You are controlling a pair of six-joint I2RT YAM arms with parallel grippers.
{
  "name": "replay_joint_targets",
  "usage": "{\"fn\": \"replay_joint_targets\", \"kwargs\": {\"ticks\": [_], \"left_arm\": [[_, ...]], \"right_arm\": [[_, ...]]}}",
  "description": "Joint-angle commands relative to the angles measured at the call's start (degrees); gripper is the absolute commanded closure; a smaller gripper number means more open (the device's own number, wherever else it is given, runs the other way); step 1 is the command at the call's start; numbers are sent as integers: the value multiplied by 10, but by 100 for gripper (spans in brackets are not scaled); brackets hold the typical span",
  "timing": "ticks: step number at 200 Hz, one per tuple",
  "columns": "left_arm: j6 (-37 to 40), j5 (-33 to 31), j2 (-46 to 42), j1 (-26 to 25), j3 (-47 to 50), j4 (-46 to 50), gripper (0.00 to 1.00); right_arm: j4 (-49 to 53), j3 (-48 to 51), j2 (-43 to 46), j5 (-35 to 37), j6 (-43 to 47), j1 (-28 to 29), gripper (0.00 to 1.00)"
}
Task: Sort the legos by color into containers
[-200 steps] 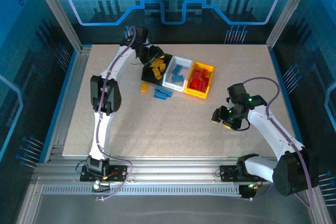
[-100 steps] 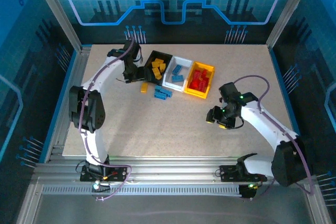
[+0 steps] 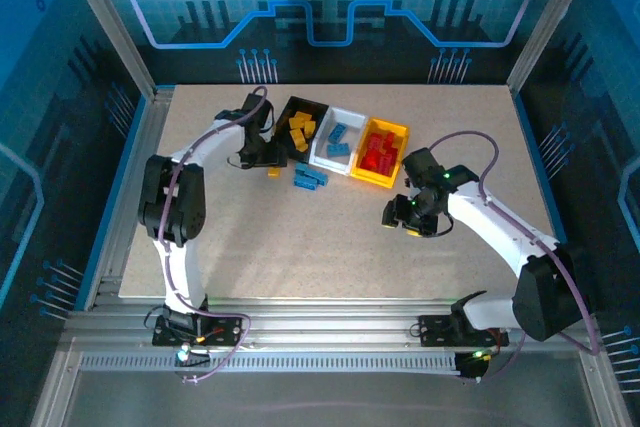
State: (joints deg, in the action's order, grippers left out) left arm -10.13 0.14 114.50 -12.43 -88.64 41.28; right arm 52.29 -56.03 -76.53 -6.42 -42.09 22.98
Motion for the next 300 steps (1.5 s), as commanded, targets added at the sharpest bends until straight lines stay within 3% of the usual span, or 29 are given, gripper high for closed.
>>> {"fn": "replay_joint_targets", "kwargs": {"ticks": [1, 101, 168, 214, 267, 300], "left_arm": [[5, -12, 22, 0, 9, -35, 33], [-22, -16, 88, -11, -1, -73, 36], [-23, -20, 92, -15, -3, -63, 57], [-41, -12, 41, -15, 52, -61, 69], [-110, 40, -63, -29, 166, -74, 70], [-201, 100, -141, -35, 246, -106, 70]], "right_arm": [[31, -25, -9, 13, -9, 8, 41], [62, -94, -64, 17, -4, 21, 41], [58, -97, -73, 20, -13, 36, 41], [41, -76, -61, 19, -23, 47, 41], [15, -58, -60, 11, -16, 51, 41], [-9, -38, -58, 3, -12, 51, 41]]}}
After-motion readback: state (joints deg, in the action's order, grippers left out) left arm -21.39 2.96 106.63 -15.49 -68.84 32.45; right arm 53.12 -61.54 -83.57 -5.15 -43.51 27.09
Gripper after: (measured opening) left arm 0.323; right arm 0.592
